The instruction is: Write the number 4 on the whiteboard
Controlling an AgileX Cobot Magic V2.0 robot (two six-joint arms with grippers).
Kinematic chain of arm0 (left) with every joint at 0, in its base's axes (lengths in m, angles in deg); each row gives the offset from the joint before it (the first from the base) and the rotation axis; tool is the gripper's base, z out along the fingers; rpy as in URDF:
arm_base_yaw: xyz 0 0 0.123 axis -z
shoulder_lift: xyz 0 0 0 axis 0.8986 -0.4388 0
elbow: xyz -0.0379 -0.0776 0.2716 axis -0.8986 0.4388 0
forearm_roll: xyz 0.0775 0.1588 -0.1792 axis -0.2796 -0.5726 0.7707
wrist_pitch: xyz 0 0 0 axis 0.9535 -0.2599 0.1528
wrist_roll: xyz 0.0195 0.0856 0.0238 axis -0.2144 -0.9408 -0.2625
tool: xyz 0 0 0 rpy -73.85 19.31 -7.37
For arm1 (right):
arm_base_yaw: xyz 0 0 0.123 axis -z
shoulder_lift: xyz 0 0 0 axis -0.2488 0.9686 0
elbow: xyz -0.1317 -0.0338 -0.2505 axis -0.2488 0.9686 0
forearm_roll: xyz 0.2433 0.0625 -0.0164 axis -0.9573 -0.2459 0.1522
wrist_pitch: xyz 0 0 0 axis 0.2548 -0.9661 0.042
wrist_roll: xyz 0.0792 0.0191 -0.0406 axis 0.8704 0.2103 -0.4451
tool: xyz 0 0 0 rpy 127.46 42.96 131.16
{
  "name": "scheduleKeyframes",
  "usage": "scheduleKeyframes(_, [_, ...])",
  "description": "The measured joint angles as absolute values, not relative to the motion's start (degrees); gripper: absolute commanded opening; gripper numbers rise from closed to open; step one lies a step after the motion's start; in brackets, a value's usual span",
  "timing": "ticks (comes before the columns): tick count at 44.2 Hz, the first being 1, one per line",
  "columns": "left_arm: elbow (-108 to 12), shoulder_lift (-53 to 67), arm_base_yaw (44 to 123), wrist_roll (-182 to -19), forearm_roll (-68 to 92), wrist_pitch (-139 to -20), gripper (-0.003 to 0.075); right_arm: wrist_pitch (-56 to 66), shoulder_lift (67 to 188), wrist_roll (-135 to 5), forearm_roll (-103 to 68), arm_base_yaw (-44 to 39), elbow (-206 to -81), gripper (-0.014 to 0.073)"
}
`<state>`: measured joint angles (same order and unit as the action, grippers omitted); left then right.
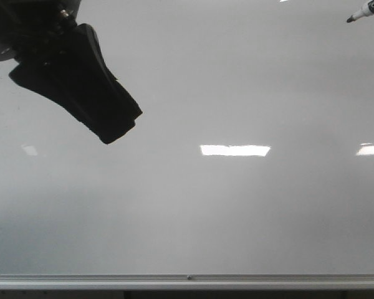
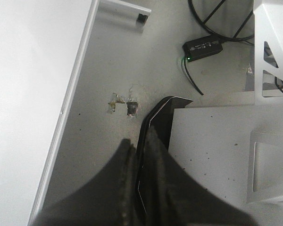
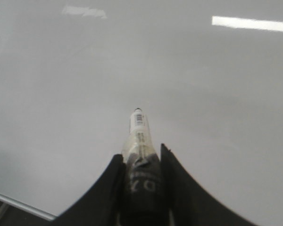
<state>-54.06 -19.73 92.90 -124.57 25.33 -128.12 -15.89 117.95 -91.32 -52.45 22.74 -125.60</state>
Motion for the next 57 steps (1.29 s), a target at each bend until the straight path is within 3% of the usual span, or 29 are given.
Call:
scheduleKeyframes(26, [-54.1,-19.6,92.9,-124.6,25.3,-128.1,-0.0020,-11.5,139.2,-91.1,-53.8,22.7,-145.6,-0.0060])
scheduleKeyframes(57, [-54.1,-19.6,92.9,-124.6,25.3,-127.7,-0.0020,-13.2,144.5,-91.0,-51.7,22.7,-146.0,-0.0060])
